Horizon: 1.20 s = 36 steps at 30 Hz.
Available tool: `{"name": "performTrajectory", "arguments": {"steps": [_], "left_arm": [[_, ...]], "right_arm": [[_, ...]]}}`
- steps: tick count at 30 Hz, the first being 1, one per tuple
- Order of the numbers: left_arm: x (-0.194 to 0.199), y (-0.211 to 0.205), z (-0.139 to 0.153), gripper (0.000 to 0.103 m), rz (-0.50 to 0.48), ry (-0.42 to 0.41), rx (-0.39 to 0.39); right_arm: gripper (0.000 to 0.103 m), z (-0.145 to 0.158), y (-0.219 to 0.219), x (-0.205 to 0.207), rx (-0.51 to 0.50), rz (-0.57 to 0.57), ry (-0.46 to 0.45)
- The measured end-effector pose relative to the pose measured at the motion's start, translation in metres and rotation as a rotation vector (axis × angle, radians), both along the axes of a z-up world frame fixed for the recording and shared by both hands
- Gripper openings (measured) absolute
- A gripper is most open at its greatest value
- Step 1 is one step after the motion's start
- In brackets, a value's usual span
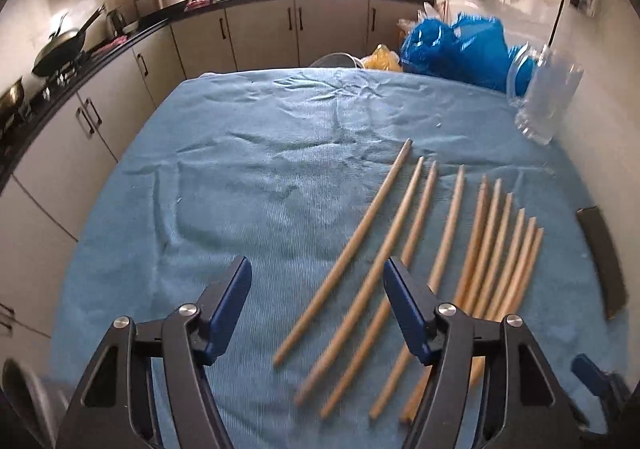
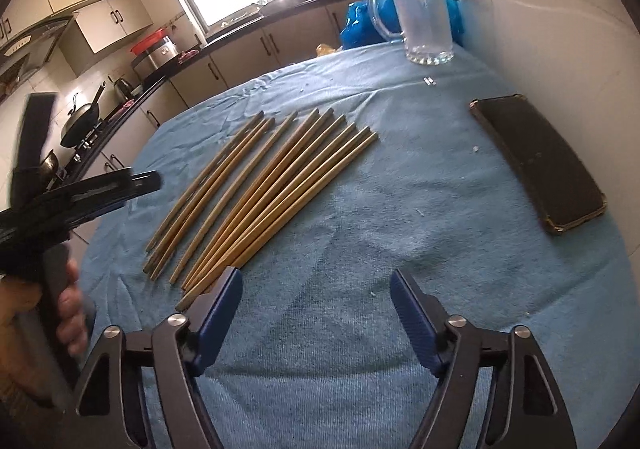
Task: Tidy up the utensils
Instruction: 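Close the left gripper on one wooden chopstick while the right gripper grasps another chopstick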
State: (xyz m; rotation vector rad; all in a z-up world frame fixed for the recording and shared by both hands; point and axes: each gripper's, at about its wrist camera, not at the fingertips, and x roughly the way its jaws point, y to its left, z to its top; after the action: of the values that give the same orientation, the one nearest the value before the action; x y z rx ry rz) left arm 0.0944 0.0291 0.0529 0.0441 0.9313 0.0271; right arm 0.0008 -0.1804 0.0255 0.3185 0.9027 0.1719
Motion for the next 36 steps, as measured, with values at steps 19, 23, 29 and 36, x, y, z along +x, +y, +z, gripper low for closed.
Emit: {"name": "performTrajectory", "arguments": {"steps": [19,23,29,36], "left_arm": [[0.009,0.007,-0.030,0.007,0.020,0.128,-0.106],[-0.011,0.013,-0.030,0.007,0.025,0.167,-0.170],[-0.052,0.023,-0.031,0.007,0.047,0.197,-0.246],[-0.087,0.023,-0.031,0.007,0.033,0.174,-0.241]], "right_arm": [[0.072,-0.012,0.005,0.029,0.043,0.033,0.040],[0.070,-0.013,0.008,0.035,0.049,0.049,0.052],[0.060,-0.013,0.023,0.051,0.047,0.101,0.069],[0.036,-0.016,0.026,0.073,0.055,0.067,0.108]]}}
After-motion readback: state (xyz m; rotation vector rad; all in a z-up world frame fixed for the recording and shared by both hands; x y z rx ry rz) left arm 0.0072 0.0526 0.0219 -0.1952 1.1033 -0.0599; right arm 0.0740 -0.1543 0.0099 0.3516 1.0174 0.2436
